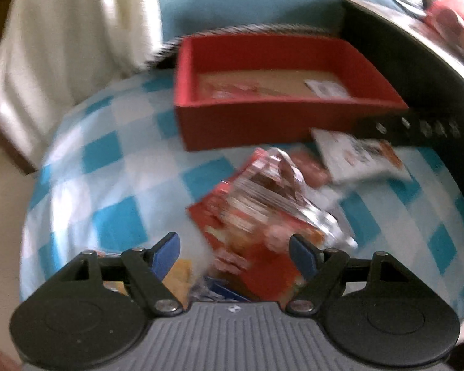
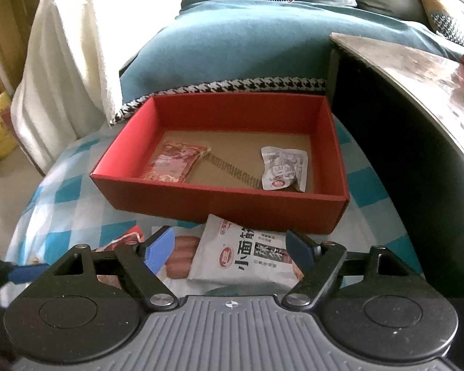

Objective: Organize snacks
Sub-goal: 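Grasp the red snack bag with the left gripper while the right gripper grasps the brown sausage packet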

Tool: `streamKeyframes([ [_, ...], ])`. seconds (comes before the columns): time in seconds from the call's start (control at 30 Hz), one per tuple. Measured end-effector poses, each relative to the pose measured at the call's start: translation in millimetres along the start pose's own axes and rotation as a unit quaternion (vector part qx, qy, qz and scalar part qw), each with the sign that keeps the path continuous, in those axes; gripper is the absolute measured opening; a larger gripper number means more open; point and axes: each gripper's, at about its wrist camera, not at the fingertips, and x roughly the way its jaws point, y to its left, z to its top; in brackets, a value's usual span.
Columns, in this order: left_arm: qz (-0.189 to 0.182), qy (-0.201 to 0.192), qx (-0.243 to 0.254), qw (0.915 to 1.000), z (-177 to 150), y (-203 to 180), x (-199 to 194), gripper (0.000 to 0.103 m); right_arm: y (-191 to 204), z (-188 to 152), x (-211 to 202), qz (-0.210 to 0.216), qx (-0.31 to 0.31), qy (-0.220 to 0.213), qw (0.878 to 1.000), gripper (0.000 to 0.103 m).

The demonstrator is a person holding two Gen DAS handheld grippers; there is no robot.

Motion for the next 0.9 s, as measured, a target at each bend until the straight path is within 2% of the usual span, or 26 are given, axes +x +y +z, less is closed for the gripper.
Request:
streamKeyframes([
  [0.1,-0.002,0.0,0.032,0.9995,-3.7,-9.1,3.0,0.079,-3.0,-2.3,-1.6,0.001,0.0,0.003,1.0,0.084],
  [0.43,0.009,0.023,0.083,0.9963,-14.3,-17.6,24.8,0.081,-7.7,-7.6,5.2,0.011,0.003,0.021,1.0,0.084],
  [0.47,0.011,0.021,0.088,0.9959,-14.6,-19.2,25.9,0.08,-6.0,-8.0,5.7,0.013,0.001,0.022,1.0,0.084],
  [0.5,0.007,0.019,0.087,0.996,-14.5,-19.4,26.1,0.069,-4.3,-8.1,6.4,0.015,-0.001,0.023,1.0,0.084],
  [0.53,-0.002,0.019,0.082,0.9965,-14.2,-18.9,24.9,0.063,-3.1,-8.2,7.1,0.016,-0.003,0.024,1.0,0.084],
  [0.63,-0.007,0.016,0.071,0.9973,-13.4,-15.5,20.6,0.053,-0.2,-8.6,8.7,0.019,-0.008,0.027,0.999,0.084],
  [0.9,-0.023,-0.006,0.012,0.9997,-16.0,15.6,-5.2,0.047,19.1,-8.4,14.4,0.039,-0.033,0.038,0.998,0.081],
])
